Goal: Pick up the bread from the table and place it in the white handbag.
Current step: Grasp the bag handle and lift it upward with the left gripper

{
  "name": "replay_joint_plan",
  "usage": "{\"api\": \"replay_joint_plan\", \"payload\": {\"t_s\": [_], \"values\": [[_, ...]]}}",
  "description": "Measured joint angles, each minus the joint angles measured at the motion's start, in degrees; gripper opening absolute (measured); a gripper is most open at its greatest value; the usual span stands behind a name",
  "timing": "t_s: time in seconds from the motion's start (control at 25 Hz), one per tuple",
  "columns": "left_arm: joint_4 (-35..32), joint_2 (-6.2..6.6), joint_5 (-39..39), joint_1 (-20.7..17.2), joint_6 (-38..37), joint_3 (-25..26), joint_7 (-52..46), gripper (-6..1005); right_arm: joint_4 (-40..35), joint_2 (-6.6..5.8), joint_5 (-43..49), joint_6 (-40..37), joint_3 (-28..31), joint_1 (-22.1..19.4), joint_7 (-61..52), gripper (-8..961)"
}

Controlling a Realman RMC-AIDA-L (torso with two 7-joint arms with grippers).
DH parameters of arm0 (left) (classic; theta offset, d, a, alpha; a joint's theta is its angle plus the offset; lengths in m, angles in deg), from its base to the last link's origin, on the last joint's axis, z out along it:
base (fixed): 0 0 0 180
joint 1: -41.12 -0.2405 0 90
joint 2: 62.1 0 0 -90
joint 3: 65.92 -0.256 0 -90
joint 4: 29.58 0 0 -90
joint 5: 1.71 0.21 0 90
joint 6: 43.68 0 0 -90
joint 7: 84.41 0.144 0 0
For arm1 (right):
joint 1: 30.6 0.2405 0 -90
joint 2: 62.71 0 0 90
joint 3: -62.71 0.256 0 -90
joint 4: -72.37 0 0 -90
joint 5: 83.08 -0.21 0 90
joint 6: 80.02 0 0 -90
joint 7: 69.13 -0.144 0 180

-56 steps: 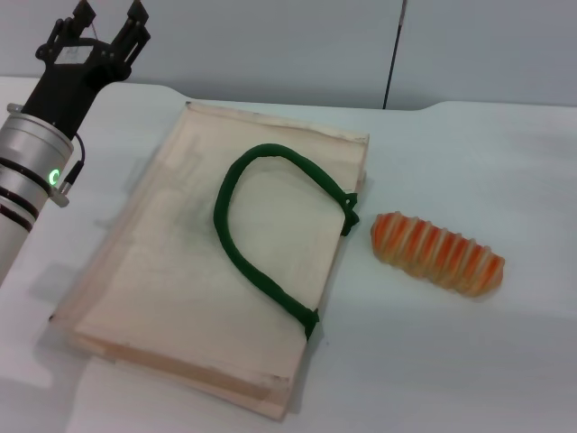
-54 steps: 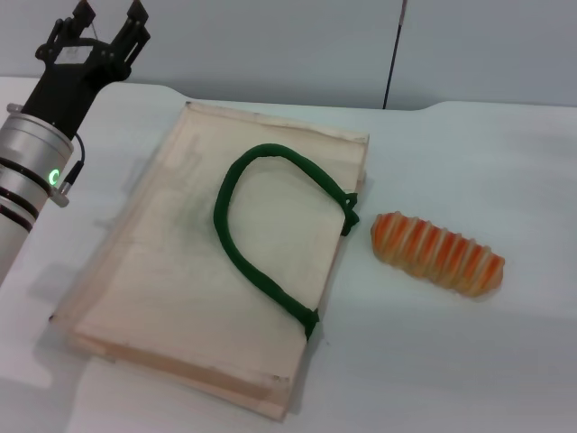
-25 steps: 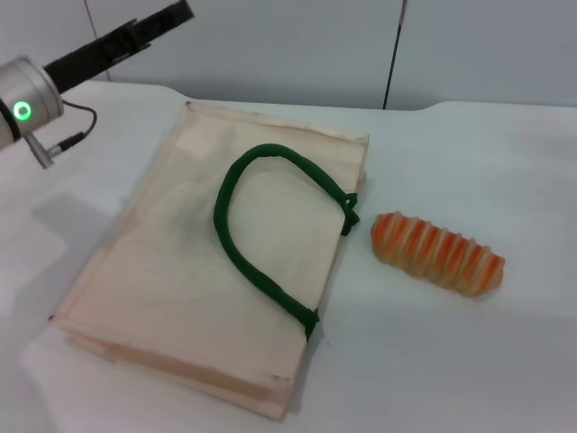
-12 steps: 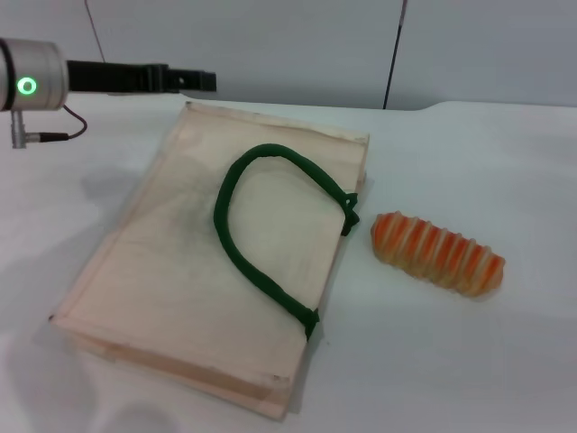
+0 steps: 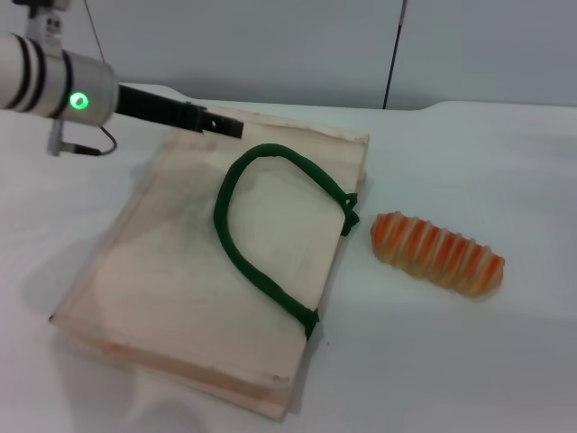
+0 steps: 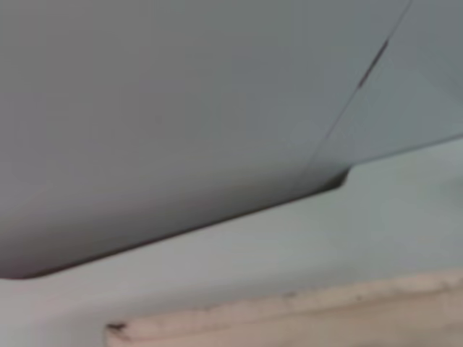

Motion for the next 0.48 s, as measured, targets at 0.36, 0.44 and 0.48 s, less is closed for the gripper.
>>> {"api": "replay_joint_plan", "payload": {"t_s": [0.36, 0.44, 0.48], "values": [[-6.9, -0.29, 1.4, 0.0, 5.6, 0.1, 0.3, 801, 0.2, 0.00, 0.0, 0.0, 0.0, 0.5, 0.0, 847], [-7.6, -0.52, 1.3, 0.0, 6.2, 0.1, 0.4, 801, 0.3, 0.00, -0.1, 0.0, 0.0, 0.5, 0.0, 846], [-8.0, -0.59, 1.2, -0.1, 6.6, 0.1, 0.5, 801, 0.3, 0.00, -0.1, 0.0, 0.0, 0.5, 0.0, 845]]}}
